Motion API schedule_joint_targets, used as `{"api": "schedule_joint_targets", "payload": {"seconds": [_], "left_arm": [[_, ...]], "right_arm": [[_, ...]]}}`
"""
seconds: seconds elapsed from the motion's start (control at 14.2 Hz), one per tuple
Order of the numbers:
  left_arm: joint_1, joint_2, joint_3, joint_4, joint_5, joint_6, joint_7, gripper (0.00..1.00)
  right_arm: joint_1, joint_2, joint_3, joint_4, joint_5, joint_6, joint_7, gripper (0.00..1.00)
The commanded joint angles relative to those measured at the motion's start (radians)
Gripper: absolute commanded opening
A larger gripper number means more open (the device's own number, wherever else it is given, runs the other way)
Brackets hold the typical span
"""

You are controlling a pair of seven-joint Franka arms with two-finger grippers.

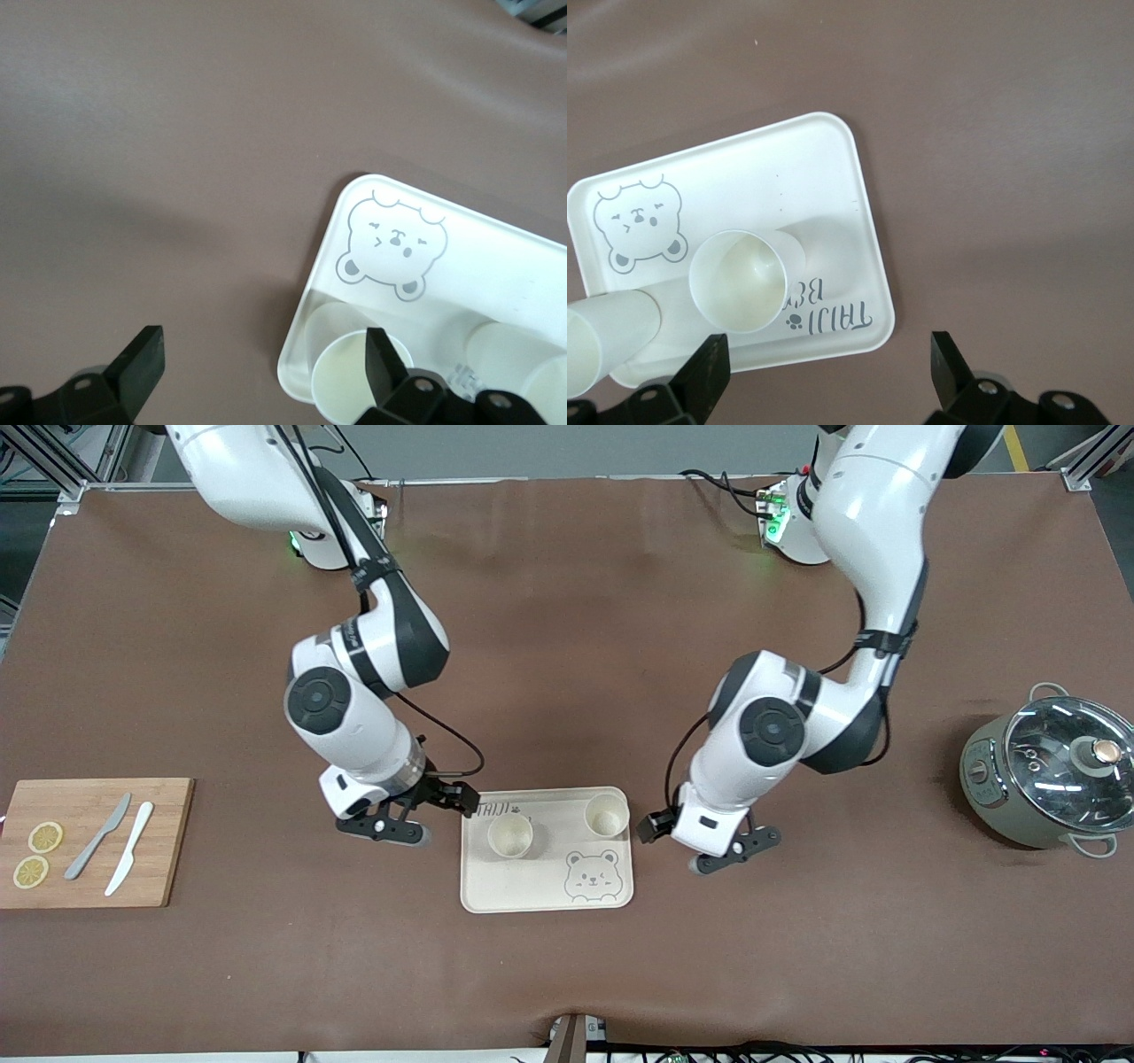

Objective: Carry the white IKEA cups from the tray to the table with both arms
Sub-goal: 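Lower the left gripper and the right gripper onto the two cups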

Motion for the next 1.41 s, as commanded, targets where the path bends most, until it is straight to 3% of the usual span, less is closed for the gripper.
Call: {"api": "schedule_joint_targets", "payload": {"seconds": [0.0, 0.21, 0.77, 0.85, 0.92, 0.99, 1.13, 1.2, 1.34], "left_arm": [[-0.126, 0.063, 0.107, 0.037, 0.02, 0.048, -0.065, 1.0], [-0.186, 0.108, 0.144, 0.037, 0.02, 0.097, -0.116, 1.0], [-0.224, 0.143, 0.144, 0.033, 0.023, 0.106, -0.157, 1.0], [-0.224, 0.148, 0.143, 0.034, 0.023, 0.106, -0.174, 0.88], [-0.224, 0.148, 0.141, 0.034, 0.021, 0.106, -0.192, 0.61], [-0.226, 0.148, 0.141, 0.033, 0.021, 0.105, -0.212, 0.41], [-0.224, 0.146, 0.141, 0.033, 0.021, 0.102, -0.225, 0.12], [-0.224, 0.142, 0.141, 0.033, 0.021, 0.1, -0.226, 0.01], [-0.218, 0.131, 0.144, 0.034, 0.018, 0.099, -0.246, 0.0]], "right_arm": [[0.013, 0.057, -0.011, 0.058, -0.038, 0.006, 0.029, 1.0], [0.021, 0.079, -0.011, 0.068, -0.039, 0.009, 0.047, 1.0], [0.036, 0.162, -0.011, 0.084, -0.045, 0.109, 0.061, 1.0], [0.038, 0.169, -0.011, 0.084, -0.044, 0.114, 0.061, 1.0], [0.044, 0.18, -0.011, 0.085, -0.044, 0.12, 0.061, 1.0], [0.052, 0.191, -0.012, 0.085, -0.044, 0.129, 0.062, 1.0], [0.056, 0.211, -0.011, 0.094, -0.044, 0.152, 0.071, 1.0], [0.064, 0.22, -0.011, 0.096, -0.044, 0.159, 0.081, 1.0], [0.064, 0.231, -0.011, 0.096, -0.044, 0.178, 0.081, 1.0]]}}
